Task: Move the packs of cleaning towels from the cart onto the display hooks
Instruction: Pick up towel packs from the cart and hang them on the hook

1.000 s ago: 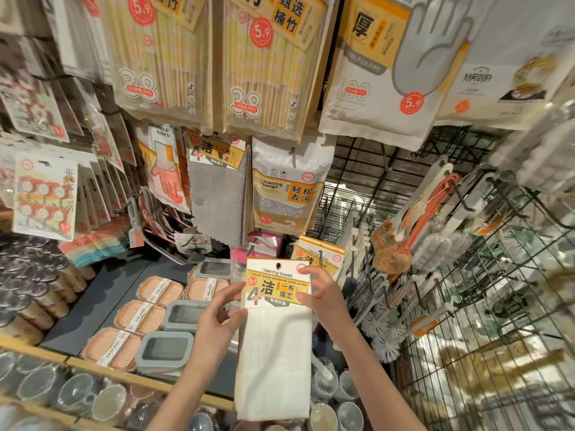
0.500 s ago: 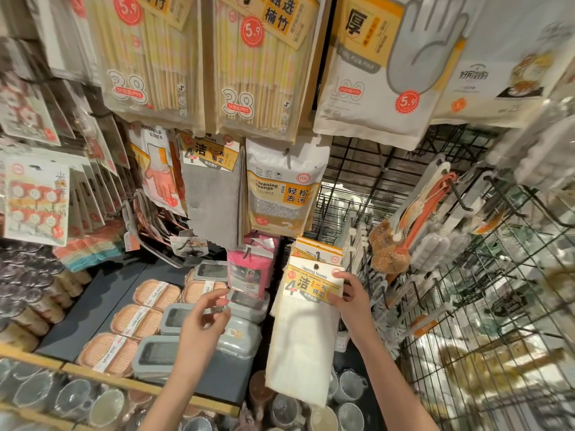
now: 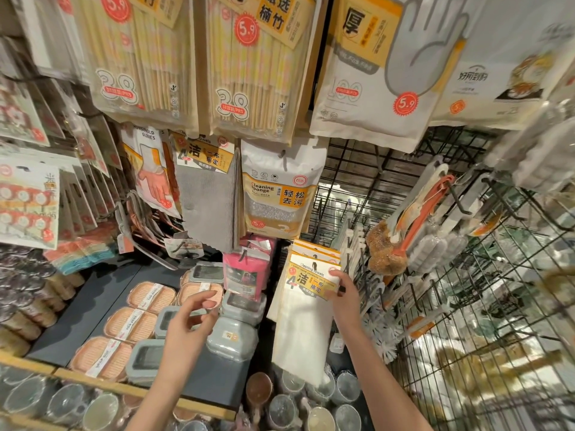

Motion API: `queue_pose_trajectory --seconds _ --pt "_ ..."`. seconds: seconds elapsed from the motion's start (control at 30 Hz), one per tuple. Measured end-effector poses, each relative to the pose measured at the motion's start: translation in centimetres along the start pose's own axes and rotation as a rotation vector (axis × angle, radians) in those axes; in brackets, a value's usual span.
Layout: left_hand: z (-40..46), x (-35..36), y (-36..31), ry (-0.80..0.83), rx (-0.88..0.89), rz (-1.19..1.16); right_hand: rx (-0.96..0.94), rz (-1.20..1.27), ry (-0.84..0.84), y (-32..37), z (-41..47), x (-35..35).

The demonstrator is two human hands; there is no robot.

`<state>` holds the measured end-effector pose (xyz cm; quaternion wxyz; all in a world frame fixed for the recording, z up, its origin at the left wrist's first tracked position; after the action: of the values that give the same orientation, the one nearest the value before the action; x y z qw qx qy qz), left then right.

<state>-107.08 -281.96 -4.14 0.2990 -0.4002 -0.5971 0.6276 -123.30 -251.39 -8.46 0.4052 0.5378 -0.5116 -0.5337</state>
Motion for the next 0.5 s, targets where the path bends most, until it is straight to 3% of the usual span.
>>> queue_pose_trajectory --seconds 0.23,0.5 --pt "0.5 -1.0 -0.6 -0.005 -0.005 -0.029 -0.024 -0.198 -0.002 0.3 1.7 1.3" --pt "0.3 -1.3 -1.6 0.015 -0.014 0.011 -0.004 -0.225 0.014 0.9 2.4 2.1"
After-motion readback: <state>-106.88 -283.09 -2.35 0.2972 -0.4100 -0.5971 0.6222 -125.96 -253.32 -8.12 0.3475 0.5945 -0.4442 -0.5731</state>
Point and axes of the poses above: each hand's wrist, its own z-axis towards the middle knuckle, its own x-axis out of the palm, y = z × x, the point moved 10 cm from there along z, towards the middle knuckle, and after that the axes turned 3 degrees about z, right-handed, at the moved point
